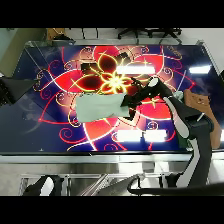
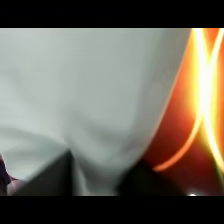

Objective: Fold the shirts.

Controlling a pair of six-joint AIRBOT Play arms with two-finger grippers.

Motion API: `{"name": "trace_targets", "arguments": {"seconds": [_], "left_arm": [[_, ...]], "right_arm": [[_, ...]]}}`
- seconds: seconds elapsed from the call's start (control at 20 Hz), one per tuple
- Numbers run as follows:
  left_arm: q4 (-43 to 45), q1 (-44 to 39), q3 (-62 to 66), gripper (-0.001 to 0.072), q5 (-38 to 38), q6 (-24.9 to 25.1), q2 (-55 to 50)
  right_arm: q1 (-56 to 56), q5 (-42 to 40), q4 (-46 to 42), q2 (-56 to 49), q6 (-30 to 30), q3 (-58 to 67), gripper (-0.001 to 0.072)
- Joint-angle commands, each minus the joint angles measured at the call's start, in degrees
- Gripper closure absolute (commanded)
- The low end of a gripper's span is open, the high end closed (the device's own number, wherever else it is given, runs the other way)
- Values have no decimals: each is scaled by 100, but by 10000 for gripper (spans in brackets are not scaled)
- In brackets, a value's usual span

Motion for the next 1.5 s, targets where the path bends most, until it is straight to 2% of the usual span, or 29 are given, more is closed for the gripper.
{"name": "trace_targets", "arguments": {"seconds": [0.0,0.3,0.45,0.7,0.9,1.05,1.25,1.35,1.45], "left_arm": [[9,7,0,692,2,46,2],[11,7,0,692,0,46,2],[11,7,0,692,-2,44,2],[9,7,0,692,0,39,2],[11,7,0,692,0,92,2],[11,7,0,692,-37,175,0],[7,-197,0,692,-264,236,-262],[2,-522,0,692,-328,236,-540],[0,-920,0,692,-326,238,-824]], "right_arm": [[92,-46,911,4,-654,24,692],[-350,234,1799,1021,-730,483,693],[-962,144,1932,1705,-400,535,693],[-2586,-107,1930,2647,275,538,693],[-4192,-313,1937,2999,645,603,694],[-5130,306,2024,3073,686,605,694],[-5685,892,2024,3265,695,605,693],[-5788,1106,2020,3346,892,605,693],[-5873,1683,1956,3346,1244,605,693]]}}
